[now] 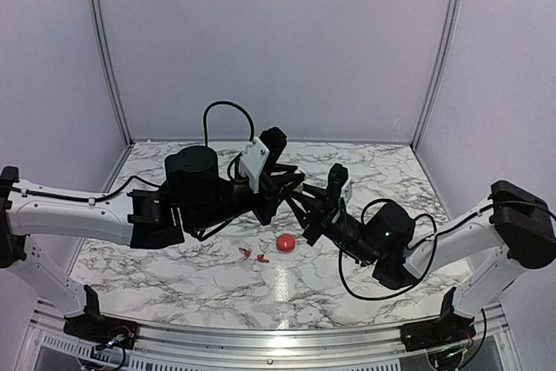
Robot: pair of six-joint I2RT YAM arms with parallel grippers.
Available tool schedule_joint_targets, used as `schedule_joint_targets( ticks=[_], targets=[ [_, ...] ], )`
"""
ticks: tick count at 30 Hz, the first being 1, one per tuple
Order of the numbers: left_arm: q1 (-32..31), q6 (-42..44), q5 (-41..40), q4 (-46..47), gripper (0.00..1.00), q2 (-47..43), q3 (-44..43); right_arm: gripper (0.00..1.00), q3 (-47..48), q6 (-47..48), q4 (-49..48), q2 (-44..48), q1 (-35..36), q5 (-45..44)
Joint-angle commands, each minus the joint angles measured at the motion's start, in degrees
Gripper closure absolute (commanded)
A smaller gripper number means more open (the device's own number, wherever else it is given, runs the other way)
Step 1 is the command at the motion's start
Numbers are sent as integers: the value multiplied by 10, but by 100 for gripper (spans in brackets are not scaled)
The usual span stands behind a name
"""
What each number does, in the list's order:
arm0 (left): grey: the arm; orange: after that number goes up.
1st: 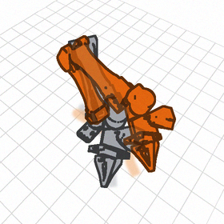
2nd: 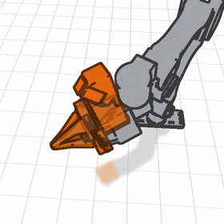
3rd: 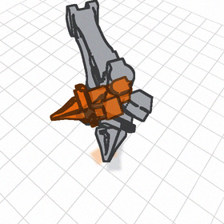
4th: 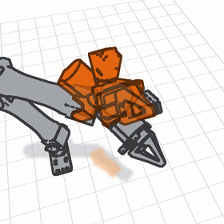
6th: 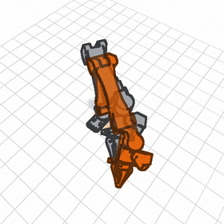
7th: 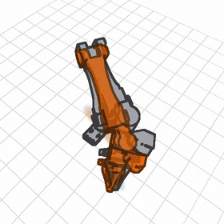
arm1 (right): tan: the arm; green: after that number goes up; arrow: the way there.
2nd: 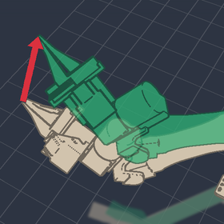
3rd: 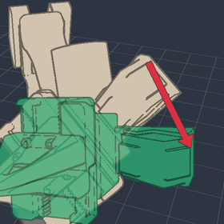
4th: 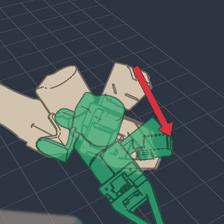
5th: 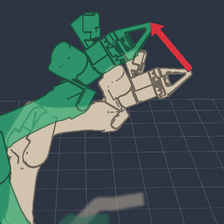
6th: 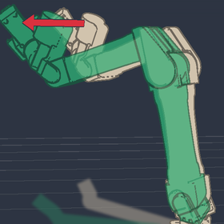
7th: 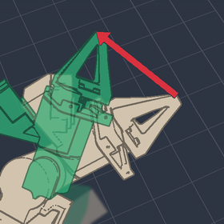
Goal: Insert the wireless bluetooth earbuds into the charging case
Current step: Insert the right earbud into the right side groove of the charging case.
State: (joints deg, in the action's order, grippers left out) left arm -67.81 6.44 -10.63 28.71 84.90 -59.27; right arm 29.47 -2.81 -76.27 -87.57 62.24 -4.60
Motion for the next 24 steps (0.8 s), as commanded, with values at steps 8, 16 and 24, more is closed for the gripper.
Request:
schedule_joint_targets(
  ticks=[8,16,24],
  targets=[
    [1,-34,-34,-64,89,11,11,100,32,44,-57,39,9,-23],
    [1,-48,-43,-83,82,18,-1,100,39,63,-39,40,9,-32],
    [1,-38,-47,-84,80,13,-6,100,34,57,-42,38,9,-32]
  ],
)
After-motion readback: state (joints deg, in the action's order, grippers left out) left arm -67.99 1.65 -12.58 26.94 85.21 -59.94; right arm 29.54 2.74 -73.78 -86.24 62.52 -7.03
